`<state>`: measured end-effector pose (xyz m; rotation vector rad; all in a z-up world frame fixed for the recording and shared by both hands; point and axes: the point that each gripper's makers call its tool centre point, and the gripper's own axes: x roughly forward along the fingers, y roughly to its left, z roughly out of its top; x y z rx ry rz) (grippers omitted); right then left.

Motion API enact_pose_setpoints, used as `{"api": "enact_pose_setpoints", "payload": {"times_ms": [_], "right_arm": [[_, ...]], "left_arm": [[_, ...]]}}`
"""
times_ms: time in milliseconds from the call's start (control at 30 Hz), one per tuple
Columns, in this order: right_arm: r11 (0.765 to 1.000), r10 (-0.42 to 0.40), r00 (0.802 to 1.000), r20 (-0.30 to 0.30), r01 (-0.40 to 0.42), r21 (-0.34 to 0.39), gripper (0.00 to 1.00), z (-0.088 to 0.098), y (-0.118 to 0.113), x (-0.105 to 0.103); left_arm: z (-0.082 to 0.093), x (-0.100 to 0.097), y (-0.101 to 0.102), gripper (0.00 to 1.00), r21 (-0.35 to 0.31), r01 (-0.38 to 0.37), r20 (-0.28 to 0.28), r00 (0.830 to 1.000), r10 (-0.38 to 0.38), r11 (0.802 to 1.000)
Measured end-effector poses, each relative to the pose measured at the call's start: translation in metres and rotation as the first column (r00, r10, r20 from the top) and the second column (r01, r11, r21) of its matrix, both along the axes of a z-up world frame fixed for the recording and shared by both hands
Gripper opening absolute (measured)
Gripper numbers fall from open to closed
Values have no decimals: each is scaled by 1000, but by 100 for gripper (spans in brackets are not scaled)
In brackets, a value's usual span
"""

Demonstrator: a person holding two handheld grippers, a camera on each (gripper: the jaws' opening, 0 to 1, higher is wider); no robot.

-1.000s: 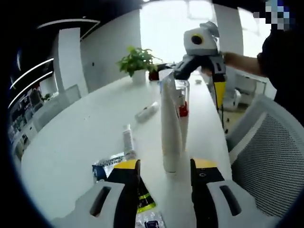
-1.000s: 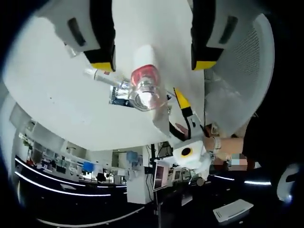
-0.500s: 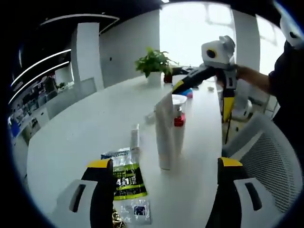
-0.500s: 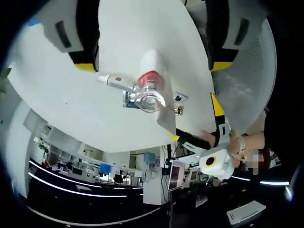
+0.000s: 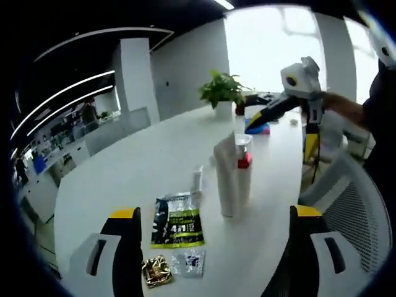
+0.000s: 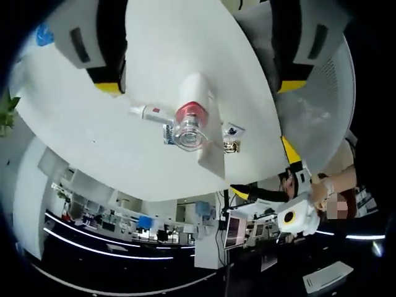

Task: Arrange the skincare products in the storage area until every visible bottle or jar stands upright without overlapping.

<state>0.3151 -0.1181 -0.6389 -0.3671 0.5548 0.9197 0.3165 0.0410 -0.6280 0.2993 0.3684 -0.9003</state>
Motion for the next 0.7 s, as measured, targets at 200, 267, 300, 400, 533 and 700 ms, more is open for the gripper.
{"api": "enact_pose_setpoints", "payload": {"times_ms": [200,267,300,400,533,700], "right_arm": [[999,-33,999,8,33,-39,99,4,-3,-6],[997,-69,998,12,69,-36,99,7,-5,-5],[997,-76,997,14,76,-34,99,8,-5,-6],[992,-119,993,18,119,-45,99,11,-6,-8],[981,-187,982,11,187,-44,99,14,-2,-15],[968,-239,971,29,240,-71,99,14,7,-26]], "left_arm": [[3,-3,13,97,20,-14,1,1000,14,1000],[3,-2,18,97,27,-23,2,1000,23,999],[4,0,22,97,14,-45,-13,999,45,999],[7,-3,27,97,-14,-20,-31,999,20,1000],[6,-6,41,97,8,-25,-38,999,25,1000],[2,-12,56,97,-26,-15,-104,995,13,1000]]}}
